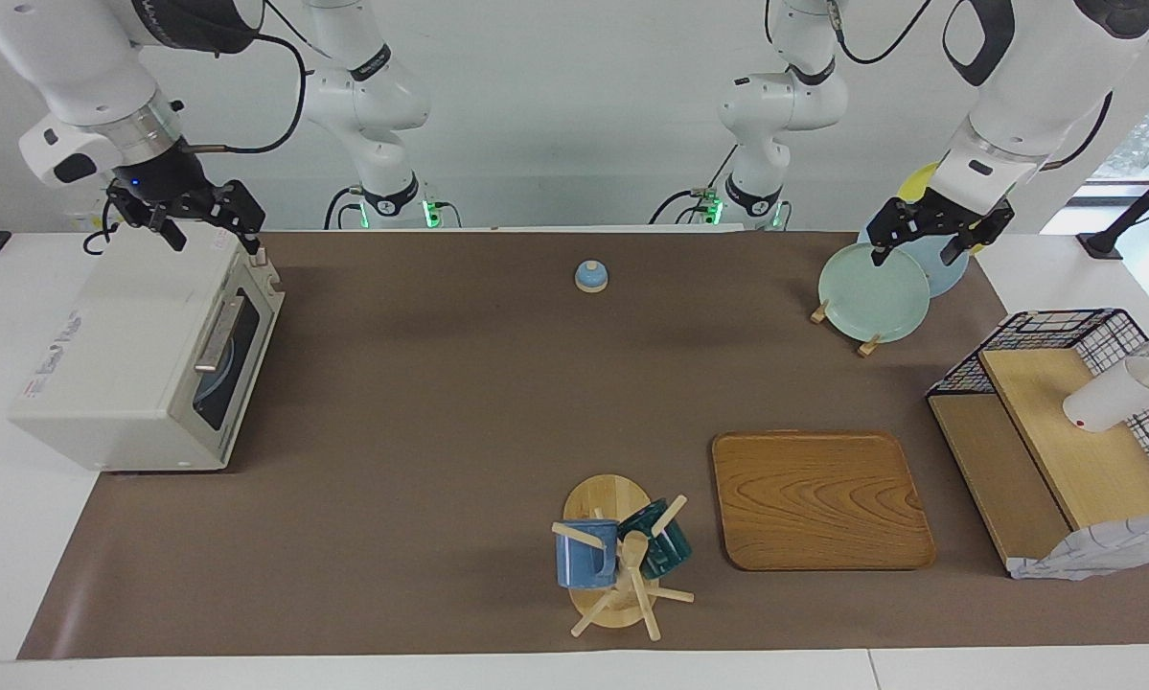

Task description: Put eggplant into oven

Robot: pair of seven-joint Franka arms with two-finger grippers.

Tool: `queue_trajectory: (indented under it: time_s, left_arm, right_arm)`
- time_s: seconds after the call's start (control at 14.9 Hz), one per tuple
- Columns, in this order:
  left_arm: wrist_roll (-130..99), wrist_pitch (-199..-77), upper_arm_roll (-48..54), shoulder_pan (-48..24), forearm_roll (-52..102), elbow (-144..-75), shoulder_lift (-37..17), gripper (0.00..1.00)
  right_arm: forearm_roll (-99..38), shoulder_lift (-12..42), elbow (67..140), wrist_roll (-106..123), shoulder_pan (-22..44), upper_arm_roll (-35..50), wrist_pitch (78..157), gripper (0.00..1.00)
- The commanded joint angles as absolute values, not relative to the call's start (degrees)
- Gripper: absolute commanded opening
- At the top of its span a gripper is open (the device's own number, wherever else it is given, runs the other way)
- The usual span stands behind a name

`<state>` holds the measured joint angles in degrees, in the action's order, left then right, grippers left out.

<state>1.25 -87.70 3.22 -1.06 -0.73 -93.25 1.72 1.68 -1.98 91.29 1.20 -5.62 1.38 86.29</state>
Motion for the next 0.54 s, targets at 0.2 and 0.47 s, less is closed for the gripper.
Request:
queue_trajectory:
  time_s: [0.2,0.47]
  left_arm:
    - [1.4,-87.0,3.6,-0.4,-1.0,-93.9,2.8,1.0]
    - [1.4,-87.0,3.6,-0.4,-0.9,-93.9,2.8,1.0]
  right_arm:
    - [2.7,-2.3,91.9,2.8,-6.2,1.9,87.4,1.0]
    - [2.6,-2.3,91.9,2.8,-6.2,2.0,87.4,1.0]
